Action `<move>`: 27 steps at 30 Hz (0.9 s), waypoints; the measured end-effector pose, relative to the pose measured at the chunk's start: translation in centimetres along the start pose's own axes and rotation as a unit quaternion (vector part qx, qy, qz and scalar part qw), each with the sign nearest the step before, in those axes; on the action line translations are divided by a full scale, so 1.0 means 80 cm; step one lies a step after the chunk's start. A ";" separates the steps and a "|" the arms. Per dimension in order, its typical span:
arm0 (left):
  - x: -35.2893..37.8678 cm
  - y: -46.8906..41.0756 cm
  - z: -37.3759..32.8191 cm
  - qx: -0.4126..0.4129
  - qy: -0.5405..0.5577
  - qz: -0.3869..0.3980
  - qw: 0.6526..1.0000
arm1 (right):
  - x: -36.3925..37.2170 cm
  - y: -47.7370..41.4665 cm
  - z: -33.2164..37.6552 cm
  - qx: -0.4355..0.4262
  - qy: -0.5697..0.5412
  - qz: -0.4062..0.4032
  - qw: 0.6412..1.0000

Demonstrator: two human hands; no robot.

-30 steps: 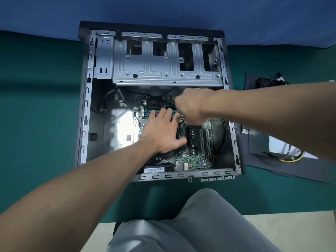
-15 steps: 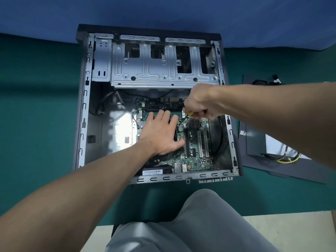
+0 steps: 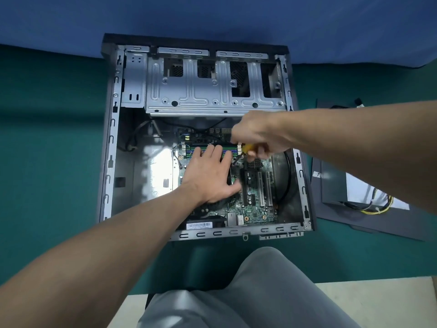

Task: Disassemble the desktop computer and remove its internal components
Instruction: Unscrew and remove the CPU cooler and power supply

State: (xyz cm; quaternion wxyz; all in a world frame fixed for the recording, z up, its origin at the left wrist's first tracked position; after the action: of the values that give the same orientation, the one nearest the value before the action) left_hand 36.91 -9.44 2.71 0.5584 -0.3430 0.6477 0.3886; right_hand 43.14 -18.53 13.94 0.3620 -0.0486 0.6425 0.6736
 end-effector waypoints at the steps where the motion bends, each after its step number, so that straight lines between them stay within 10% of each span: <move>1: 0.000 0.000 0.000 0.000 0.003 -0.004 1.000 | 0.002 -0.004 -0.006 0.061 -0.081 0.037 0.994; 4: 0.001 0.000 0.001 -0.002 0.008 -0.009 1.000 | 0.008 -0.005 -0.013 0.101 -0.102 0.062 0.988; 7: 0.002 -0.001 0.001 -0.003 0.003 0.000 1.000 | 0.005 -0.001 -0.001 -0.059 0.114 -0.036 0.991; 12: 0.003 -0.003 0.000 0.002 0.003 0.027 1.000 | 0.021 0.034 0.021 -0.374 0.643 -0.096 0.661; 14: 0.003 -0.003 0.001 -0.003 0.006 0.017 1.000 | 0.018 0.031 0.020 -0.392 0.676 -0.095 0.617; 17: 0.002 -0.001 0.000 -0.002 0.004 0.010 1.000 | 0.007 0.016 0.016 -0.303 0.431 -0.083 0.846; 19: 0.002 -0.001 0.000 -0.002 0.001 0.007 1.000 | 0.008 0.002 0.004 -0.089 0.110 -0.020 0.990; 23: 0.003 -0.001 0.001 0.002 0.009 0.003 1.000 | 0.024 0.003 -0.005 0.081 -0.070 0.095 0.990; 25: 0.004 -0.001 0.001 -0.002 0.006 0.016 1.000 | 0.022 0.000 -0.002 -0.018 0.106 0.008 0.994; 27: 0.005 -0.002 0.001 -0.003 0.001 0.029 1.000 | 0.027 0.012 0.009 -0.153 0.361 -0.068 0.917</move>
State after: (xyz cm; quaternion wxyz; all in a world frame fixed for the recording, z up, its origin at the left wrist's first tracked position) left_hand 37.03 -9.49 2.27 0.5453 -0.3266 0.6566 0.4061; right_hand 41.34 -16.89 13.69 0.1387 -0.3869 0.6137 0.6741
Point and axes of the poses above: each hand's wrist, its own y-axis away from the middle knuckle, its own x-axis out of the palm, z = x × y, the point moved 3 cm from there along -y, towards the middle knuckle, and after that the axes turned 4 degrees about -z, right-handed, at the moved point
